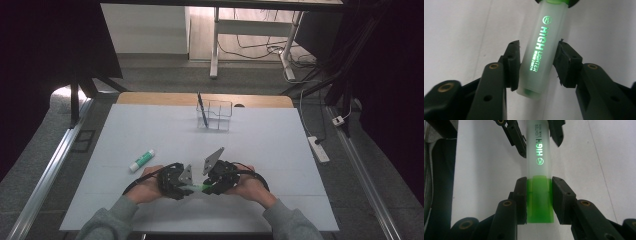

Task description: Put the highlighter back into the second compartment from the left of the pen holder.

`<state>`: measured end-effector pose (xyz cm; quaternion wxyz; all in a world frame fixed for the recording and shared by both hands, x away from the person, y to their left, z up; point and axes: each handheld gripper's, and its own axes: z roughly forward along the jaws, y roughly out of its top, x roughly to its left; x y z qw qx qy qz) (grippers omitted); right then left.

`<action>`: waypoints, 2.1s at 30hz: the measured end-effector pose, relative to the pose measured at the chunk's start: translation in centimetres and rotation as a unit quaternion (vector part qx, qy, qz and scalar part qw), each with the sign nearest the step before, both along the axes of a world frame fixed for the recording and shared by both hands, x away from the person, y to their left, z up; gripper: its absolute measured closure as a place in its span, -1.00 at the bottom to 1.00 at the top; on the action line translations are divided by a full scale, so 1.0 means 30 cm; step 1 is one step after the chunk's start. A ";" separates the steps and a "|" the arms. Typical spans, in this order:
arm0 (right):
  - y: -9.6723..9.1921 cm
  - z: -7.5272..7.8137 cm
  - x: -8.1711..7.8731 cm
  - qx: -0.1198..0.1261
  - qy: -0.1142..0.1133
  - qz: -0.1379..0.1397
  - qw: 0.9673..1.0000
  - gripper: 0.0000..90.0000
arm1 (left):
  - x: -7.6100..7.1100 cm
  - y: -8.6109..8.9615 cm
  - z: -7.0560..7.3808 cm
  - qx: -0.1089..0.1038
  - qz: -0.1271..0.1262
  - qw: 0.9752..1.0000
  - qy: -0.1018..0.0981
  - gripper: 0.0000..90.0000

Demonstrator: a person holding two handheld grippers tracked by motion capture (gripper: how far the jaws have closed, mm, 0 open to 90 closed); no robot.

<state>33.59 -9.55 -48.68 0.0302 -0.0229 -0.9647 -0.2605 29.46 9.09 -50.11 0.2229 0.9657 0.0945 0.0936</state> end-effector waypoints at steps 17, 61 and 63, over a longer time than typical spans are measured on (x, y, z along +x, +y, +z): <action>-0.063 0.055 0.042 0.106 -0.008 -0.112 0.988 0.01 | -0.001 0.027 0.019 -0.035 0.022 0.999 -0.033 0.44; -0.119 0.078 0.046 0.226 -0.029 -0.188 0.955 -0.12 | 0.003 0.044 0.039 -0.170 0.138 0.971 -0.094 0.43; -0.119 0.079 0.045 0.228 -0.031 -0.191 0.954 -0.08 | 0.003 0.037 0.037 -0.169 0.140 0.971 -0.095 0.43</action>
